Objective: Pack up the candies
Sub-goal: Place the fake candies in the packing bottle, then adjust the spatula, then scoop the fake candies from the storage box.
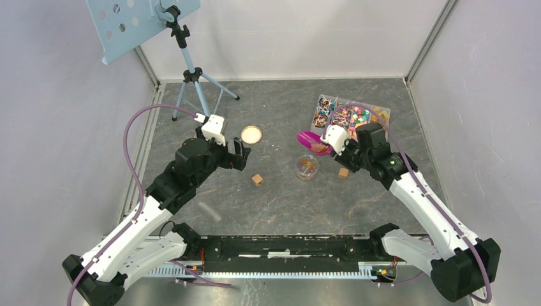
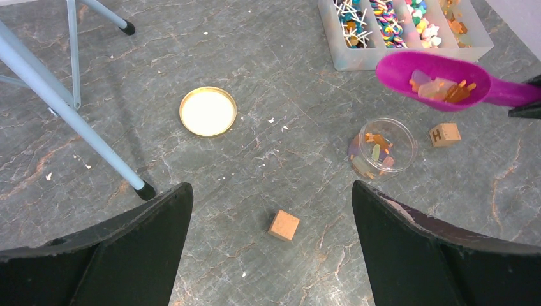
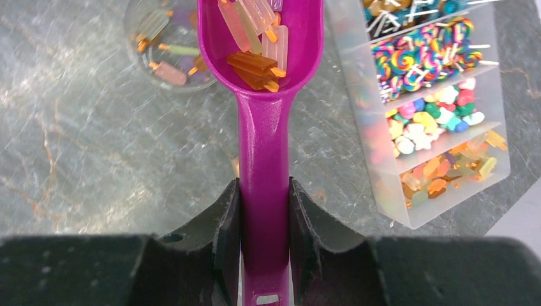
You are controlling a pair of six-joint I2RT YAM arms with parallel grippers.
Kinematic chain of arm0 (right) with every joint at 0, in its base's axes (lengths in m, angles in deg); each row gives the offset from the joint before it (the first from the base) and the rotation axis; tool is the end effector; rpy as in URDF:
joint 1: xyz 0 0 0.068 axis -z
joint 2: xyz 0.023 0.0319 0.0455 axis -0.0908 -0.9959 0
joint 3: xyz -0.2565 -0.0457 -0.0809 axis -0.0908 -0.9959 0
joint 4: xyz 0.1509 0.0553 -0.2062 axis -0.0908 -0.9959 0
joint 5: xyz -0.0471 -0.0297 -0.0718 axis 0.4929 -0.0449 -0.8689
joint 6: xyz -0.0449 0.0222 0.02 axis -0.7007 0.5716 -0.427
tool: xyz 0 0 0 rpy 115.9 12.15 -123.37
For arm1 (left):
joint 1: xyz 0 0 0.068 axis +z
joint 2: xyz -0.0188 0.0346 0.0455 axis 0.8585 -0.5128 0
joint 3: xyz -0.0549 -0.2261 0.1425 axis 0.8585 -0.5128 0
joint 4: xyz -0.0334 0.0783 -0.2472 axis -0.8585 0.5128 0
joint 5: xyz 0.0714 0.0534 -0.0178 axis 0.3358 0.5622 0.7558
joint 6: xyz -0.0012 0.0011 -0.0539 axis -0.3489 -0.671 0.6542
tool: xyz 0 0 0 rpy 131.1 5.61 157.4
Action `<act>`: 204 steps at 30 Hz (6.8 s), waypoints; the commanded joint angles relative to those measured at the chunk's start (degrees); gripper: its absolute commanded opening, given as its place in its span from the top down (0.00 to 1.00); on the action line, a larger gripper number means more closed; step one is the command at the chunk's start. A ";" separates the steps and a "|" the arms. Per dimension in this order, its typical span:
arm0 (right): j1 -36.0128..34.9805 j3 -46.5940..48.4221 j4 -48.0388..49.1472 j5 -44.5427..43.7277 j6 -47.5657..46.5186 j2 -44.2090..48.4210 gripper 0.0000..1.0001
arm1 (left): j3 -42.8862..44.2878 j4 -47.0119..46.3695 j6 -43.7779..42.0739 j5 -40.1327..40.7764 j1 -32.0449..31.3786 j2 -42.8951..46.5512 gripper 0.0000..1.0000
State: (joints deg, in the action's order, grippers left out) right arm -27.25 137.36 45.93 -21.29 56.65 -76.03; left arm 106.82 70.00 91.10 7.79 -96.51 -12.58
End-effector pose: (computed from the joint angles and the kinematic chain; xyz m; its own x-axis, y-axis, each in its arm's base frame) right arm 0.1936 0.0845 0.2918 -0.3000 -0.6661 -0.6829 -0.7339 0.6185 -0.2808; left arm 0.1481 -0.1050 0.3380 -0.3097 0.0059 -0.9508 0.4097 0.9032 -0.1279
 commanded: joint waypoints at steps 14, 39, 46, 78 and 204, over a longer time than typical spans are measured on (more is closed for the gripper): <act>-9.83 8.33 -17.45 -12.65 -5.77 -0.57 1.00 | 0.02 -2.55 -2.92 0.29 0.01 0.23 0.00; -19.64 16.07 -28.79 -24.36 1.37 -8.14 1.00 | -0.16 -2.59 -3.18 0.55 0.01 0.77 0.00; -22.84 18.39 -30.99 -28.93 3.63 -11.81 1.00 | -0.16 -2.55 -3.27 0.64 0.00 0.93 0.00; -25.14 18.69 -31.99 -36.22 3.67 -15.81 1.00 | -0.24 -2.75 -3.36 0.60 0.00 0.90 0.00; -0.36 24.44 -0.32 -36.55 25.12 -2.57 1.00 | 14.78 -13.64 21.75 -16.17 6.99 -28.83 0.07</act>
State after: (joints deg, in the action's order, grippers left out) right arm -28.78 157.01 51.22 -41.29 80.37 -76.88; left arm 117.99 58.98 121.31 -20.21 -84.80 -37.17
